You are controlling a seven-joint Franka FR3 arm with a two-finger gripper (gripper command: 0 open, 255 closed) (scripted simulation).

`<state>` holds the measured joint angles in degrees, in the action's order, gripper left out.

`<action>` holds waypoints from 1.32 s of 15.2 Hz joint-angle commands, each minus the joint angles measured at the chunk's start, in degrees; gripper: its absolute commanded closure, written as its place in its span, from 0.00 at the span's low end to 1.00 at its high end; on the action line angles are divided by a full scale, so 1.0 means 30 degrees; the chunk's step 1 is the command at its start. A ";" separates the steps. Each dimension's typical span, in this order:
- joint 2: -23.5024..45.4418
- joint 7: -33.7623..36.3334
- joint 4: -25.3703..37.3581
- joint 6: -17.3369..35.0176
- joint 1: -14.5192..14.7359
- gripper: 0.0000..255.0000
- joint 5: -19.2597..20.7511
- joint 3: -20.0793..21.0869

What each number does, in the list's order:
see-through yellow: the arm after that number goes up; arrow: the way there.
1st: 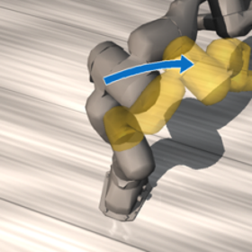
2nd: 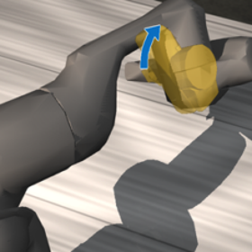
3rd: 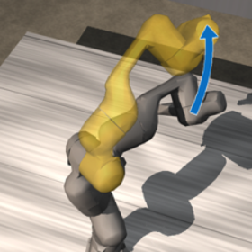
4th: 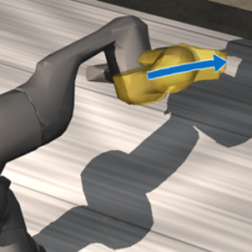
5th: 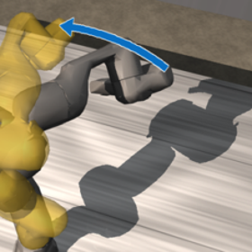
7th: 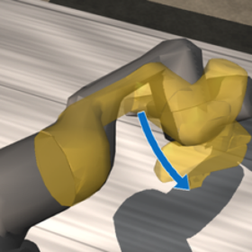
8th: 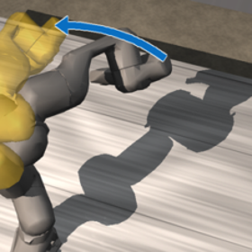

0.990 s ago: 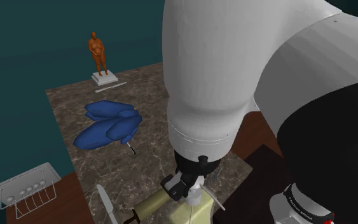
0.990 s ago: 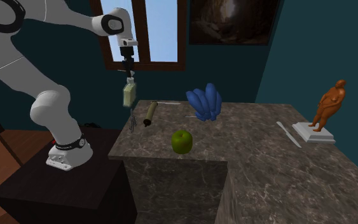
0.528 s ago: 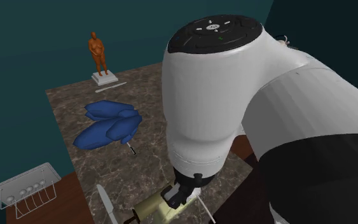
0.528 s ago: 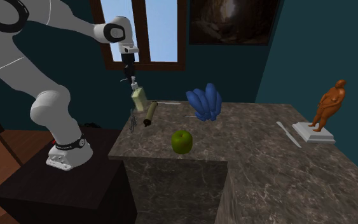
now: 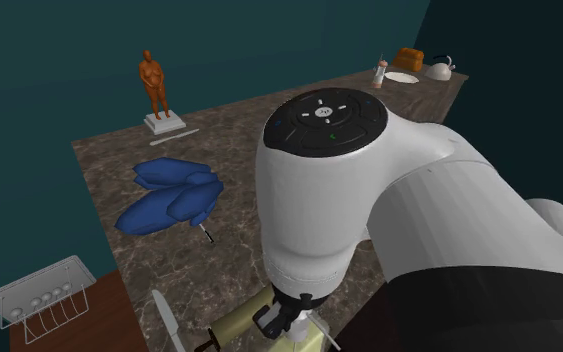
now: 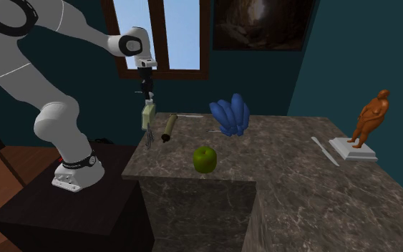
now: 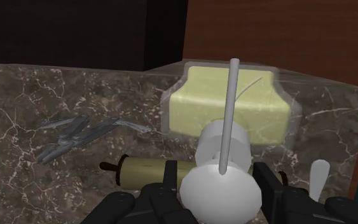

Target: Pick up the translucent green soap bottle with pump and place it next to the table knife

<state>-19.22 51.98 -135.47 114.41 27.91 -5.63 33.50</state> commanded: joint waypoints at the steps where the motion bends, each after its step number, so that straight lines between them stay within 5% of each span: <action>1: 0.0058 0.0018 -0.0069 0.0067 -0.0004 1.00 0.0006 0.0022; 6: 0.0060 0.0020 -0.0069 0.0067 0.0002 1.00 0.0009 0.0017; 7: 0.0102 0.0030 -0.0078 0.0114 -0.0010 0.00 0.0029 0.0027; 12: 0.0060 0.0020 -0.0069 0.0067 0.0002 0.00 0.0009 0.0017; 16: -0.0482 -0.0123 0.1972 -0.2461 0.0042 0.00 -0.0075 -0.0282; 20: -0.0482 -0.0123 0.1971 -0.2461 0.0044 0.00 -0.0075 -0.0283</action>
<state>-20.63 51.61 -129.64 107.17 28.03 -5.84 32.65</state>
